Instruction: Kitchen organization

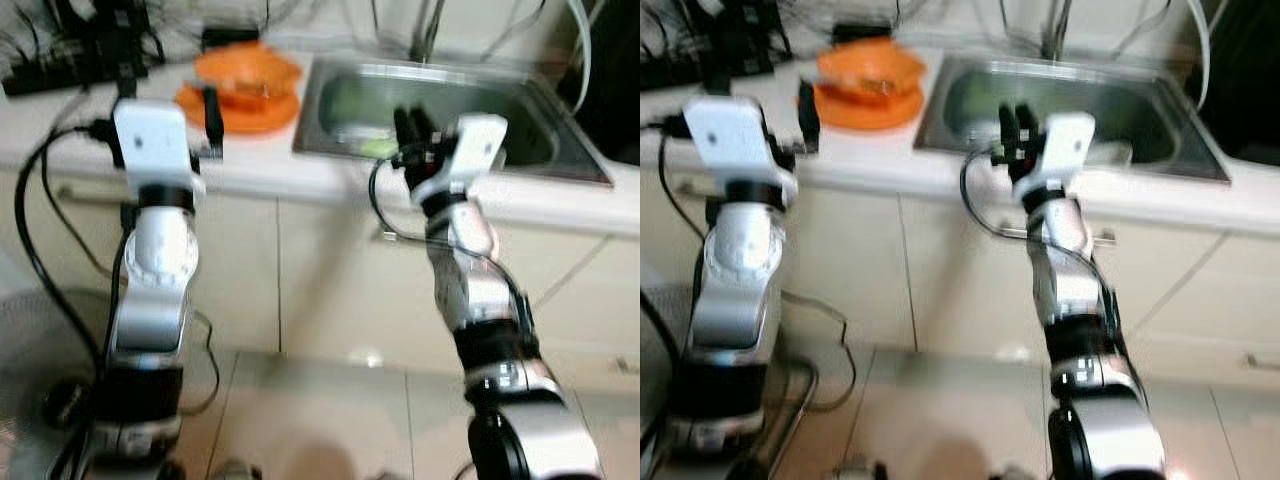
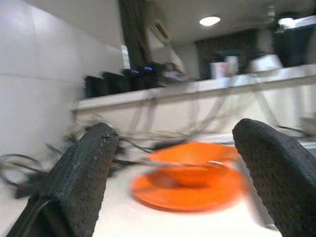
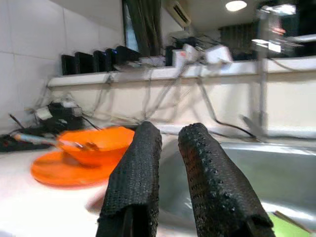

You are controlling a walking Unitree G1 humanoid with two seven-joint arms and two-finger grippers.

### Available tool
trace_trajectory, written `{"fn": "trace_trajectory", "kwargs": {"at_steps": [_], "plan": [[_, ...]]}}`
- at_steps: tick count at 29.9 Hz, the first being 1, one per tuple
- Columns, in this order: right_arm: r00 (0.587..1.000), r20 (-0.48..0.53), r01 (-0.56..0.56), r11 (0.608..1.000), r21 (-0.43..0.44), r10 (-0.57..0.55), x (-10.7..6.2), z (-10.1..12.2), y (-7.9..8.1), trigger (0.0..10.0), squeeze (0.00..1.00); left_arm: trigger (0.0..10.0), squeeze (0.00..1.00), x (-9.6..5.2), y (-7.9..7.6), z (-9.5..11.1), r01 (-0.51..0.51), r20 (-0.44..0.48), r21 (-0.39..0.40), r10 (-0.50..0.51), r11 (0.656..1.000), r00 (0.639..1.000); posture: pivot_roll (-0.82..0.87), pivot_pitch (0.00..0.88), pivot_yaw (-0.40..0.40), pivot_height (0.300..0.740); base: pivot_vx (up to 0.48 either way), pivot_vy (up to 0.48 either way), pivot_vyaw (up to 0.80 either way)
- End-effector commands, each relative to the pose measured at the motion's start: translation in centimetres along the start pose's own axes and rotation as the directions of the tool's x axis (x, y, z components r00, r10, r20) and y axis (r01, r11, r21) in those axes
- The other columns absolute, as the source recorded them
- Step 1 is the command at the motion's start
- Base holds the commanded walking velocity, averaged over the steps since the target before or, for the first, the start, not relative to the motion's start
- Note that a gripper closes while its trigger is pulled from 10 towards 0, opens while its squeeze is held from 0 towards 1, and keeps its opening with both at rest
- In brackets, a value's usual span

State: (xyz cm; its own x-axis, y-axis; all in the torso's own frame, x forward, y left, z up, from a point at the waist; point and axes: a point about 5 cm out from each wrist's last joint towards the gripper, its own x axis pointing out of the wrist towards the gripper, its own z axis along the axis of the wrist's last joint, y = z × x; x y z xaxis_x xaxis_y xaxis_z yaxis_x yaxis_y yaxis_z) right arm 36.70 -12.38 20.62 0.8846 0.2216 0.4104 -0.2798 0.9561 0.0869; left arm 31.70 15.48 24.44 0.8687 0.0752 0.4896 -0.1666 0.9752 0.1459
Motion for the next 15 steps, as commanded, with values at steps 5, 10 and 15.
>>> {"fn": "trace_trajectory", "kwargs": {"at_steps": [5,10,15], "plan": [[1.000,0.001,-0.001,1.000,-0.006,0.001,0.2,0.2,0.0,10.0,0.00,10.0,0.00,-0.3,0.1,0.2,0.004,0.001,0.012,-0.004,1.000,1.000,0.01,0.081,-0.045,0.740,0.000,0.000,0.00],[1.000,-0.012,-0.008,1.000,-0.024,0.007,0.1,0.0,0.1,10.0,0.00,10.0,0.00,-0.9,0.1,-0.6,0.015,-0.037,-0.005,-0.015,1.000,0.999,0.01,0.081,-0.044,0.740,0.000,0.000,0.09],[1.000,-0.005,0.002,1.000,-0.021,-0.002,0.1,0.1,-0.1,10.0,0.00,10.0,0.00,-0.8,0.2,-0.7,0.009,-0.043,-0.004,-0.009,1.000,0.999,0.02,0.081,-0.047,0.740,0.000,0.000,0.67]]}}
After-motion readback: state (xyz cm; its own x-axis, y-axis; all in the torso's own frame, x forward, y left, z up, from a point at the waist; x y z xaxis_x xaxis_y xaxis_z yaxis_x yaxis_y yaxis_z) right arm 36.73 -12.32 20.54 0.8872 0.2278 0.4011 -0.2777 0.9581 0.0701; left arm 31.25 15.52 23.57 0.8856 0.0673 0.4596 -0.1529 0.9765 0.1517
